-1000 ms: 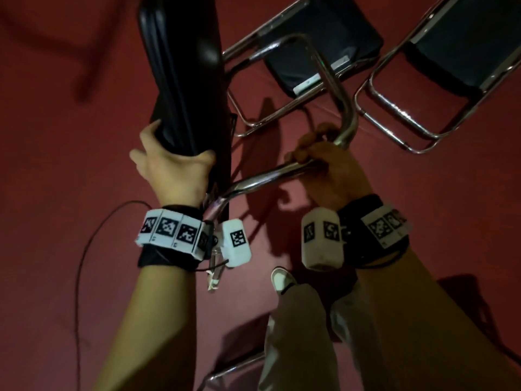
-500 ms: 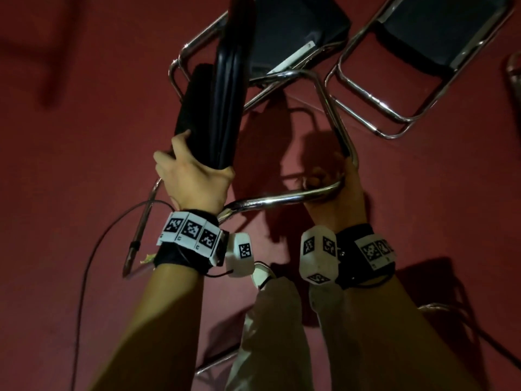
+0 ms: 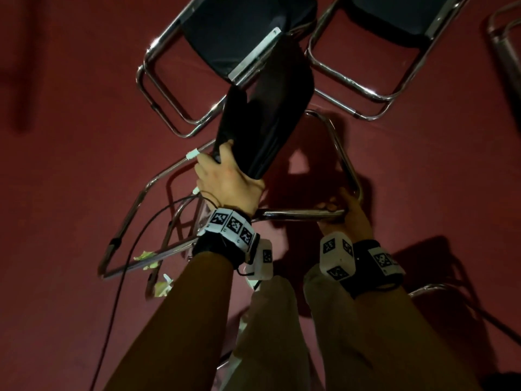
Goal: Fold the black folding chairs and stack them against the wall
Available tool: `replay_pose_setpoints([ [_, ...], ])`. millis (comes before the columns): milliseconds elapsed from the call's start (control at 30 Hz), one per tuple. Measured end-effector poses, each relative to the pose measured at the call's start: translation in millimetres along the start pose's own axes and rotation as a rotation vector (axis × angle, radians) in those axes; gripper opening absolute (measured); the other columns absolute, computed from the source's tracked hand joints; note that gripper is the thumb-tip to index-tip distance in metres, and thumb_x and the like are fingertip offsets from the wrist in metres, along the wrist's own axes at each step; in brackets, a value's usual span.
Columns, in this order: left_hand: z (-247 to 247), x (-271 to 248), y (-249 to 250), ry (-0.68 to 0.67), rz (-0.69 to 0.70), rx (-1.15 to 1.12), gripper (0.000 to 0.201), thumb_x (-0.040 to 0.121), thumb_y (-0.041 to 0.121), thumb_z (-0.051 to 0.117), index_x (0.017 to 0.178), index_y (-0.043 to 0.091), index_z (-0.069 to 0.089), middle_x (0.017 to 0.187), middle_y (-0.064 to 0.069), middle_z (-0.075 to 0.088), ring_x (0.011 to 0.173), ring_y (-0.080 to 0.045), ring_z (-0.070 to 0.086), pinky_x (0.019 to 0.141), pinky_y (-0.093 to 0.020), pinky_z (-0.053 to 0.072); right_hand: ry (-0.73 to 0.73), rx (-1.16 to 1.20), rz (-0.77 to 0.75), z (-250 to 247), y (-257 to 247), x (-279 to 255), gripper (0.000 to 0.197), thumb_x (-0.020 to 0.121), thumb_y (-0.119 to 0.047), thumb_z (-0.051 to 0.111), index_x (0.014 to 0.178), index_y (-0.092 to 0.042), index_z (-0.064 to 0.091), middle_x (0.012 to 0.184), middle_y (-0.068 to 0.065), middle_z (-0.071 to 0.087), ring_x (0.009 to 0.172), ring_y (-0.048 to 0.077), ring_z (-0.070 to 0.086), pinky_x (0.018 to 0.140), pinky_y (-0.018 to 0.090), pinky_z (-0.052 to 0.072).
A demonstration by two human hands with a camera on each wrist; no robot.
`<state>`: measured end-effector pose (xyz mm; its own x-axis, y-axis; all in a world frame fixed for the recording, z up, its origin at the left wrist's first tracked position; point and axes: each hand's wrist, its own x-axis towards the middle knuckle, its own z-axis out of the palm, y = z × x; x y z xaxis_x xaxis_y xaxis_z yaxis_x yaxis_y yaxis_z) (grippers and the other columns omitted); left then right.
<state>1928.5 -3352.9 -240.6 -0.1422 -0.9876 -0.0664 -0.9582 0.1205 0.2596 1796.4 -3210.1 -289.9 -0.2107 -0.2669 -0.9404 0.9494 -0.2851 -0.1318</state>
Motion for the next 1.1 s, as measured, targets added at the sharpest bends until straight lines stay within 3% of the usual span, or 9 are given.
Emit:
replay_pose_setpoints([
  [267,66.5,-16.8,50.8,-0.189,0.15,0.21,0.073,0.059,0.038,0.08,0.124,0.028,0.048,0.11,-0.009,0.045,0.104,-0.03,0.048,0.088,-0.049,0.046,0.002,0.062,-0.008,-27.1,-38.3,42.6,0.016,0.095,-0.011,0.057,0.082,-0.018,0.05,0.054,-0.002,0.049,0.049,0.012,0.045,0.07,0.034,0.048],
  [367,94.3,-28.7,70.0,-0.171,0.189,0.175,0.052,0.065,0.032,0.074,0.112,0.022,0.057,0.104,-0.011,0.048,0.098,-0.034,0.05,0.082,-0.051,0.046,0.022,0.052,0.018,-39.0,-55.5,60.9,0.022,0.096,-0.014,0.054,0.076,-0.015,0.047,0.05,-0.001,0.048,0.057,0.015,0.044,0.074,0.037,0.049],
  [500,128.0,-26.7,80.8,-0.109,0.302,0.163,0.029,0.072,0.03,0.06,0.098,0.019,0.062,0.09,-0.012,0.049,0.08,-0.033,0.05,0.065,-0.043,0.045,0.053,0.164,0.056,-57.1,-65.3,77.5,0.029,0.097,-0.012,0.051,0.07,-0.015,0.042,0.048,-0.001,0.046,0.056,0.015,0.044,0.072,0.034,0.048],
  [567,140.4,-22.3,89.1,-0.157,0.327,0.211,0.034,0.067,0.03,0.062,0.1,0.022,0.062,0.091,-0.011,0.049,0.08,-0.033,0.05,0.066,-0.043,0.047,0.065,0.209,0.075,-65.0,-69.0,87.4,0.03,0.098,-0.011,0.049,0.069,-0.014,0.042,0.048,0.0,0.046,0.057,0.014,0.043,0.069,0.034,0.047],
  [667,151.9,-20.2,105.3,-0.34,0.312,0.321,0.049,0.063,0.032,0.068,0.11,0.027,0.058,0.103,-0.01,0.048,0.093,-0.034,0.05,0.078,-0.047,0.049,0.085,0.231,0.106,-76.1,-77.4,103.1,0.029,0.099,-0.013,0.047,0.071,-0.013,0.041,0.048,0.001,0.048,0.058,0.014,0.044,0.071,0.035,0.046],
  [767,163.9,-16.9,116.9,-0.46,0.288,0.392,0.058,0.065,0.036,0.071,0.119,0.03,0.05,0.113,-0.009,0.043,0.106,-0.033,0.047,0.091,-0.05,0.046,0.103,0.262,0.107,-82.1,-84.4,114.2,0.027,0.1,-0.012,0.046,0.074,-0.013,0.041,0.047,0.001,0.047,0.046,0.015,0.049,0.068,0.035,0.047],
  [900,184.2,-11.4,128.1,-0.497,0.289,0.423,0.062,0.062,0.038,0.073,0.119,0.029,0.048,0.115,-0.008,0.042,0.107,-0.032,0.045,0.092,-0.05,0.045,0.127,0.268,0.084,-80.8,-96.1,127.6,0.024,0.1,-0.01,0.047,0.077,-0.013,0.04,0.047,0.002,0.05,0.042,0.014,0.051,0.06,0.034,0.051],
  [1000,196.8,-6.9,136.3,-0.51,0.3,0.445,0.058,0.067,0.042,0.07,0.118,0.027,0.046,0.115,-0.009,0.041,0.107,-0.032,0.045,0.09,-0.049,0.045,0.144,0.253,0.07,-77.0,-105.0,141.3,0.024,0.099,-0.008,0.046,0.076,-0.012,0.042,0.046,0.003,0.051,0.038,0.014,0.053,0.051,0.028,0.054],
  [1100,210.6,-1.0,143.8,-0.516,0.307,0.445,0.056,0.069,0.045,0.067,0.118,0.025,0.046,0.117,-0.01,0.042,0.109,-0.033,0.044,0.091,-0.049,0.043,0.152,0.253,0.078,-75.6,-113.0,158.9,0.022,0.098,-0.009,0.047,0.077,-0.012,0.044,0.047,0.004,0.052,0.046,0.016,0.052,0.048,0.028,0.054],
])
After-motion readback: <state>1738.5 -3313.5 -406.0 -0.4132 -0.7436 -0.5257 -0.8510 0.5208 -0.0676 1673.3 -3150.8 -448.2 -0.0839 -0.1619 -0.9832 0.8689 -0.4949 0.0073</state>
